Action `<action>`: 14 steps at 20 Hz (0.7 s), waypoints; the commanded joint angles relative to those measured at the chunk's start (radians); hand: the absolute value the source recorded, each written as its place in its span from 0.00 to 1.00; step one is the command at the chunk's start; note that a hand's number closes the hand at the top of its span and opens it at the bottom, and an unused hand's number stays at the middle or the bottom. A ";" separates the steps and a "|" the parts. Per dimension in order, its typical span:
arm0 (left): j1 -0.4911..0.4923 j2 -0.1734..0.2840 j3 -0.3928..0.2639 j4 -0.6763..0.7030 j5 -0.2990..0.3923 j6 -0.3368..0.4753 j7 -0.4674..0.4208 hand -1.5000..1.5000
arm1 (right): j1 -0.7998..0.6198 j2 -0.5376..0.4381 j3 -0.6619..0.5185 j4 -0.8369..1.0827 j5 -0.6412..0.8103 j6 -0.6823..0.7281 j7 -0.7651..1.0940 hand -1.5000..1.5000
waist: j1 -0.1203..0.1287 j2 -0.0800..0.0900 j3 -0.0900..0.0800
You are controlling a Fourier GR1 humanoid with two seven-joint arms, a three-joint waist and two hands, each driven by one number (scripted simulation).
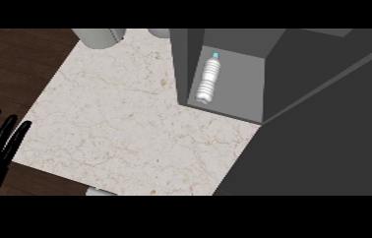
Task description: Pick up the bottled water, place it into the cabinet and close the cabinet
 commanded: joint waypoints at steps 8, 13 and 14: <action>-0.028 0.021 0.015 0.002 0.009 -0.028 0.006 0.00 | -0.019 0.100 0.073 0.058 -0.139 -0.033 0.061 1.00 | 0.050 0.041 0.008; -0.033 0.015 0.011 0.008 0.014 -0.028 0.008 0.00 | -0.074 0.131 0.003 0.072 -0.112 -0.071 0.099 1.00 | 0.036 0.030 0.008; -0.028 0.026 0.021 0.018 0.012 -0.037 0.008 0.00 | -0.094 0.135 -0.012 0.091 -0.101 -0.072 0.107 1.00 | 0.046 0.029 0.009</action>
